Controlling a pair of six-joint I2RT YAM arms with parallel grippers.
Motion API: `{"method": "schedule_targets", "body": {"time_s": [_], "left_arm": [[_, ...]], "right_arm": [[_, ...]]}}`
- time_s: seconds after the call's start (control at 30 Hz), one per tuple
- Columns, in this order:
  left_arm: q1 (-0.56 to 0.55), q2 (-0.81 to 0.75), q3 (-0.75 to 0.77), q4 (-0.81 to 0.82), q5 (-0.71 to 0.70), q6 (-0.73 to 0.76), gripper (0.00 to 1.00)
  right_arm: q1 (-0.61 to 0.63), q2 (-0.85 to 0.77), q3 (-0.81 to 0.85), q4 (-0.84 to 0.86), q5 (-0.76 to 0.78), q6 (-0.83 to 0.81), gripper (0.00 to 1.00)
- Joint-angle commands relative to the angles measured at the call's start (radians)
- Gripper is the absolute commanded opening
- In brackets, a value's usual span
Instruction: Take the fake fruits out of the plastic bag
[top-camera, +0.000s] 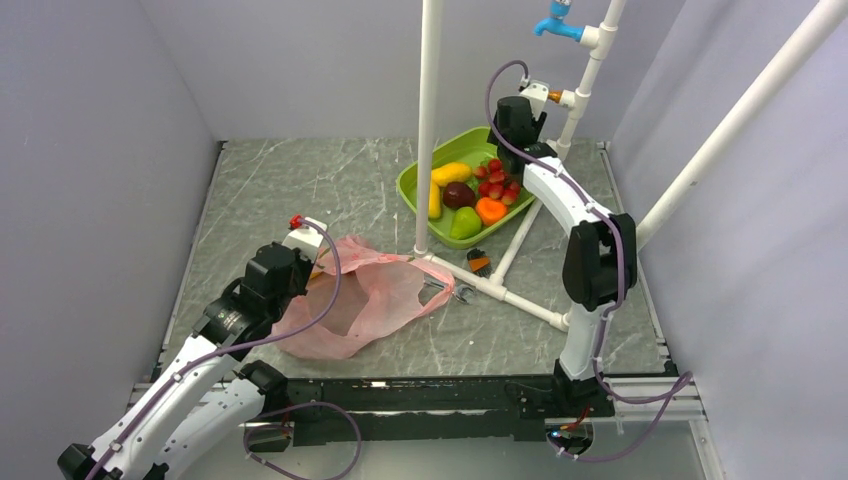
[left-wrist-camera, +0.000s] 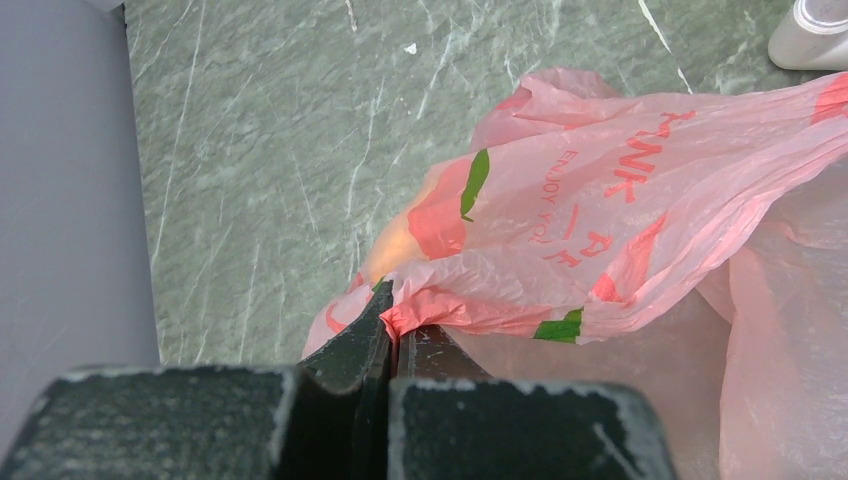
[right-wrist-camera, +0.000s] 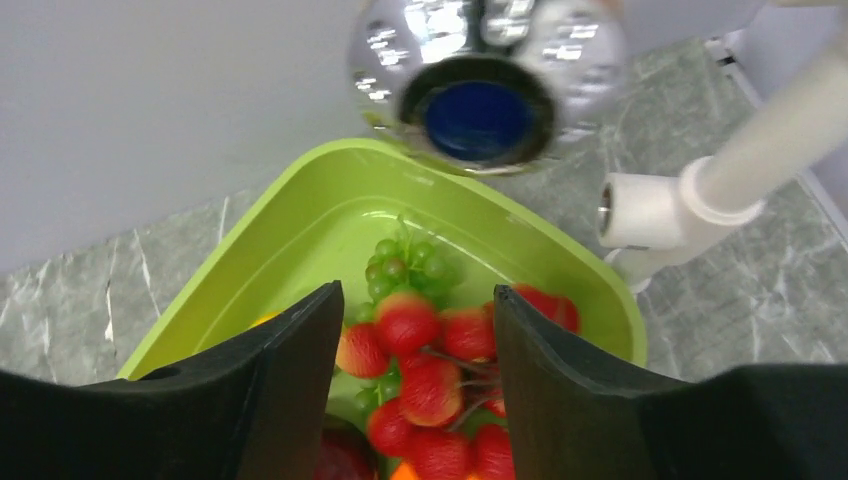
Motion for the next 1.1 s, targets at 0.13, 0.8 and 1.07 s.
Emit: {"method": "schedule_targets", "body": {"time_s": [0.13, 0.8, 1.07], "left_arm": [[-0.004, -0.02, 0.011, 0.02, -0.005, -0.006, 0.0], [-0.003, -0.022, 0.02, 0.013, 0.006, -0.009, 0.0], [-0.004, -0.032, 0.02, 0.013, 0.004, -0.009, 0.0]], "right_arm": [[0.002, -0.032, 0.036, -0.136, -0.144, 0.04, 0.66], [0.254, -0.714, -0.855, 0.078, -0.329, 0.138, 0.62], [0.364, -0.972, -0.883, -0.029, -0.329, 0.094, 0.63]]}}
